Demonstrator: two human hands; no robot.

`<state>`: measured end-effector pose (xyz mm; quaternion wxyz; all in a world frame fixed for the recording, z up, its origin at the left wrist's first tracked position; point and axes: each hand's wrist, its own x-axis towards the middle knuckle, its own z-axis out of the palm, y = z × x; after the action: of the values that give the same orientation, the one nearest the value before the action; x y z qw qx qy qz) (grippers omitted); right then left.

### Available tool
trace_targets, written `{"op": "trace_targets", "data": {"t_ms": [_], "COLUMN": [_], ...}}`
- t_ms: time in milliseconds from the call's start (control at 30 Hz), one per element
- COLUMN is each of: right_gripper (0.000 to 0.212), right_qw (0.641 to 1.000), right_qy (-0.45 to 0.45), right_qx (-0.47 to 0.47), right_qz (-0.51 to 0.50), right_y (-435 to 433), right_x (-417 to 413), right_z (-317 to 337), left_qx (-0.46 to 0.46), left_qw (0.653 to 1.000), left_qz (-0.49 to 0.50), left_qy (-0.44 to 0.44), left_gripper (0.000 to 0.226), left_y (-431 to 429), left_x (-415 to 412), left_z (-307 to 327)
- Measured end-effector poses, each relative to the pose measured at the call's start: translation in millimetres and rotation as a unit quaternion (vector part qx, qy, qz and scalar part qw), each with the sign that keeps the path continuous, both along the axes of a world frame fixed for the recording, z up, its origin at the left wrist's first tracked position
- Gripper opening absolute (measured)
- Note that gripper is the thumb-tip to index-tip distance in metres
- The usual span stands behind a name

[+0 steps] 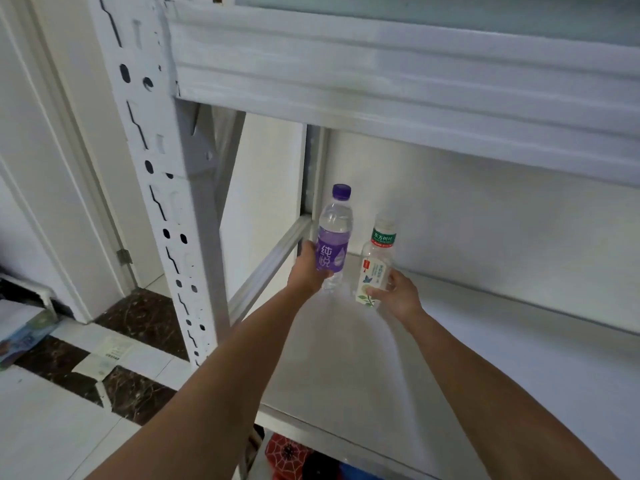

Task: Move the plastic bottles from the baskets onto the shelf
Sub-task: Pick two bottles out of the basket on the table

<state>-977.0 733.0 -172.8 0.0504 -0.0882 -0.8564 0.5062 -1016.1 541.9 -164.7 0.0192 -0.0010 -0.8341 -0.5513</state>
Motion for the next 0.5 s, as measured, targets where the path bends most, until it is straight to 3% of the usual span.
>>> {"op": "trace_targets", "data": {"t_ms": [300,400,500], "right_gripper": [0.047,0.053,0.072], "right_qw": [0.999,0.998,0.996], "right_qy": [-0.024,-0.036,-0.04], "right_qx": [0.031,0.048,0.078], "right_qz": [0.01,0.01,-0.006], "right_y": [8,8,10], "right_x": [-34,-35,-32], "right_z": [7,10,12], "left_qx": [-0.044,-0.063,-0.071], "left_qw": [0.999,0.998,0.997], "left_qz": [-0.02,-0.013,0.009], "left_qy": [0.023,0.024,0.023], "left_gripper": [0.052,0.054,0.075], "left_y": [3,6,7], "left_x": [-22,-22,-16], "left_z": [-4,-2,1]}}
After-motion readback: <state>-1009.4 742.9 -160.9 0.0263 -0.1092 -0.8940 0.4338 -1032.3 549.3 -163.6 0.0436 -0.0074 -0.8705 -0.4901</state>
